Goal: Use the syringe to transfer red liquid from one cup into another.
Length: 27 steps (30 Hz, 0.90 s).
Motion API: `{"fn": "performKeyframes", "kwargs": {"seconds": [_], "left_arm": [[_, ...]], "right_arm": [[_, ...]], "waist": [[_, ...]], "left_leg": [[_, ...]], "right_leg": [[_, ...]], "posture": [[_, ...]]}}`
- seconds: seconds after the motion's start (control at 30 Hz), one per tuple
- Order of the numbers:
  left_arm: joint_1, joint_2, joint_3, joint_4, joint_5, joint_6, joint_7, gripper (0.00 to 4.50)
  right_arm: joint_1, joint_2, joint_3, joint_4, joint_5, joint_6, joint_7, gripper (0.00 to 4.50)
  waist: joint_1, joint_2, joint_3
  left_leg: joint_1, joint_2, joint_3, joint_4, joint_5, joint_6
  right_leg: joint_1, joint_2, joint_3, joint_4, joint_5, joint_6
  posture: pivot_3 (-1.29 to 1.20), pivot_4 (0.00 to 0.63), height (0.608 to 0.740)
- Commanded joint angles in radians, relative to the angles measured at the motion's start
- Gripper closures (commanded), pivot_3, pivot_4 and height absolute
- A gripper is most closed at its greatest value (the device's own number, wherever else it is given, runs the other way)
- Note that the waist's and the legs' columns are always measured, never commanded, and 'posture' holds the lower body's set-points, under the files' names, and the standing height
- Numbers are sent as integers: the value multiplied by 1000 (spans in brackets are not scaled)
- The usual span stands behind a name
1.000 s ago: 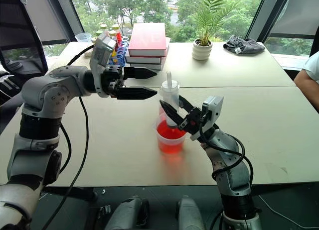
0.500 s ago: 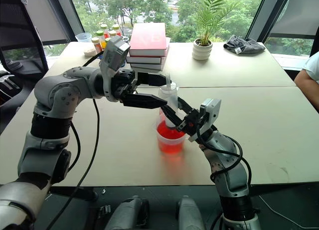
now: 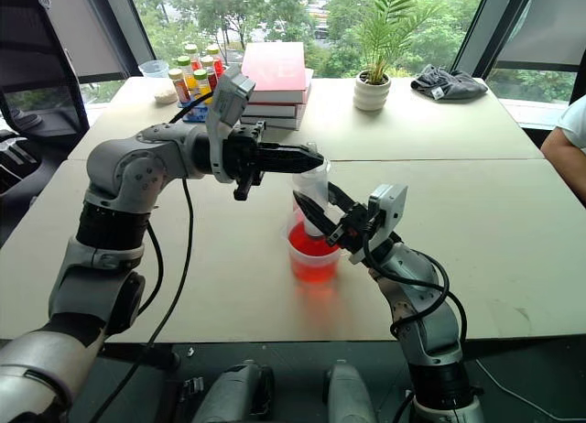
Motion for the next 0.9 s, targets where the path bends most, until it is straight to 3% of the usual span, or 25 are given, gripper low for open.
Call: {"fn": "performKeyframes", "kwargs": {"seconds": [0.03, 0.9], "left_arm": [[-78, -22, 31, -7, -13, -42, -8, 4424], [-188, 5, 92, 132, 36, -149, -25, 4424]], "right_arm": [[3, -4, 11, -9, 7, -2, 11, 3121], [27, -22, 37, 4, 43, 21, 39, 3121]], "waist": [[0, 0, 0], [-1, 0, 0]], "left_leg": [[0, 0, 0, 0, 0, 0], [0, 0, 0, 0, 0, 0]], "right_leg": [[0, 0, 0, 0, 0, 0], [0, 0, 0, 0, 0, 0]], "posture": [[0, 150, 740], [0, 150, 740]]}}
